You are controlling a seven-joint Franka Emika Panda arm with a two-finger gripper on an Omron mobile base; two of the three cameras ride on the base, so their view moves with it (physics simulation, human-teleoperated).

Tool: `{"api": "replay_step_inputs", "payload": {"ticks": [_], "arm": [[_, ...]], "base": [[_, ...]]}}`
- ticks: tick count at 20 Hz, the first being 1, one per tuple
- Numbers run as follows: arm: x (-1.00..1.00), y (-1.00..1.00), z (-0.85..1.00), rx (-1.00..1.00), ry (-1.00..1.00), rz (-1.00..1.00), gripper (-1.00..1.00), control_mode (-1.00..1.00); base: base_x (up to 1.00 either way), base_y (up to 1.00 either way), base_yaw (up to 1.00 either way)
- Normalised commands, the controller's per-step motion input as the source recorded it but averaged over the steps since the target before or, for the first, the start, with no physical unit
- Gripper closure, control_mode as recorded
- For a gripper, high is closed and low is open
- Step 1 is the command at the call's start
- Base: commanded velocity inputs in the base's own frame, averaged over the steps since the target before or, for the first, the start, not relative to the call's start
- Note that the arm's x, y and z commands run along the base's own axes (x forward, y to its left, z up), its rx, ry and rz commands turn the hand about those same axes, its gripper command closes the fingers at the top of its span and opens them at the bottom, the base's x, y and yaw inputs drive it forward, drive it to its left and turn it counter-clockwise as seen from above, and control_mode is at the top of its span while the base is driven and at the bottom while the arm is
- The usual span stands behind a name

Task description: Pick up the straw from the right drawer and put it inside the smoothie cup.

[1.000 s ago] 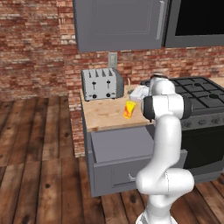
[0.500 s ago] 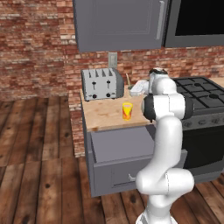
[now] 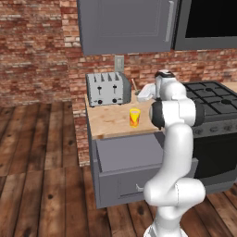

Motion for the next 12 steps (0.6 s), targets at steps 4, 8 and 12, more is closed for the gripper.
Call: {"api": "replay_step_inputs", "payload": {"ticks": [4,8,12], "arm": [[0.0,0.19,-0.1,-0.05,0.07,0.0,1.0,-1.0],[0.0,0.23,-0.1,0.0,0.11,0.0,1.0,-1.0],[0.0,0.14,-0.13,0.0,0.1,0.0,1.0,-1.0]], "base": [[0.0,0.0,0.0],[0.0,0.0,0.0],[0.0,0.0,0.0]]}}
